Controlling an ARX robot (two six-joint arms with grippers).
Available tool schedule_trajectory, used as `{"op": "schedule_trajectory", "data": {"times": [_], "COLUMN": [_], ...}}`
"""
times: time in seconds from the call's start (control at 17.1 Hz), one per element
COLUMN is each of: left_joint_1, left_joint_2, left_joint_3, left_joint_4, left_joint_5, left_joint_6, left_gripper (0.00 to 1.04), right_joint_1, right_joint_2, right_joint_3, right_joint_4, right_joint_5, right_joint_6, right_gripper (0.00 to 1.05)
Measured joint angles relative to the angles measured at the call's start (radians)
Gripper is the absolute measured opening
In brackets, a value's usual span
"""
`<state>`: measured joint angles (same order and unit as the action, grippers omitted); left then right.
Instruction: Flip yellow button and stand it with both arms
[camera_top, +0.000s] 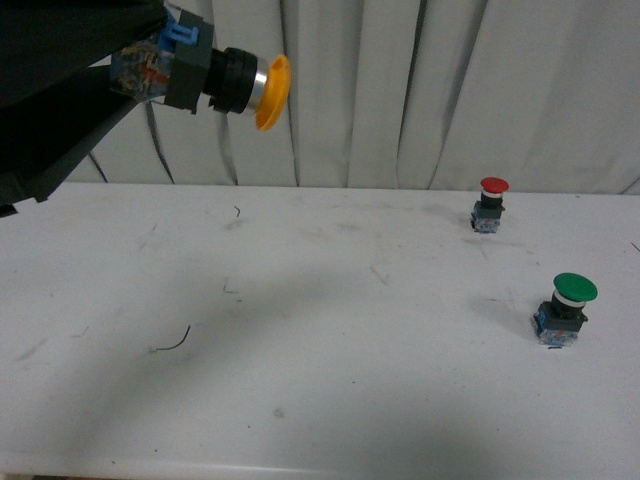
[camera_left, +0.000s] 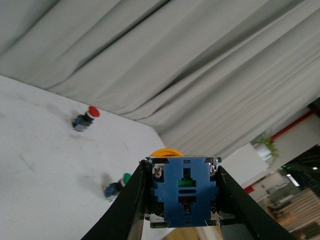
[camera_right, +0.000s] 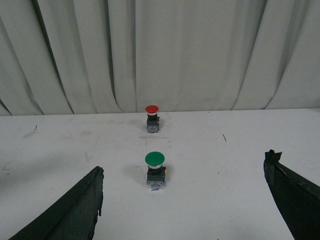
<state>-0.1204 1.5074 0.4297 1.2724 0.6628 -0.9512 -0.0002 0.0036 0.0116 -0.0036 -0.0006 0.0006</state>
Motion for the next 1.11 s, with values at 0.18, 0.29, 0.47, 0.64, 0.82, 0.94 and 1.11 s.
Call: {"op": "schedule_trajectory", "data": {"times": [0.18, 0.29, 0.47, 0.64, 0.82, 0.94, 1.11], "left_joint_1": [-0.035, -0.054, -0.075, -0.084, -0.101, -0.111, -0.119], "left_joint_2": [0.094, 0.095, 0.114, 0.115, 0.112, 0.106, 0.098], "left_joint_3": [0.002, 0.004, 0.015, 0.031, 0.039, 0.040, 0.045], "left_joint_4": [0.006, 0.013, 0.011, 0.010, 0.011, 0.011, 0.011], "left_joint_5": [-0.006, -0.016, -0.024, -0.050, -0.061, -0.066, -0.086], "left_joint_6": [-0.198, -0.221, -0.249, -0.273, -0.273, -0.272, -0.272], "left_gripper": [0.33, 0.33, 0.33, 0.33, 0.33, 0.33, 0.33], "right_joint_1": [0.000, 0.000, 0.000, 0.000, -0.012, -0.096, -0.090], "right_joint_2": [0.000, 0.000, 0.000, 0.000, 0.008, 0.236, 0.789], "right_joint_3": [0.000, 0.000, 0.000, 0.000, 0.000, 0.013, 0.121], "right_joint_4": [0.000, 0.000, 0.000, 0.000, 0.008, 0.257, 0.727], "right_joint_5": [0.000, 0.000, 0.000, 0.000, -0.029, -0.193, -0.231], "right_joint_6": [0.000, 0.000, 0.000, 0.000, 0.010, 0.051, 0.084], "right_gripper": [0.98, 0.98, 0.98, 0.98, 0.98, 0.98, 0.98]}}
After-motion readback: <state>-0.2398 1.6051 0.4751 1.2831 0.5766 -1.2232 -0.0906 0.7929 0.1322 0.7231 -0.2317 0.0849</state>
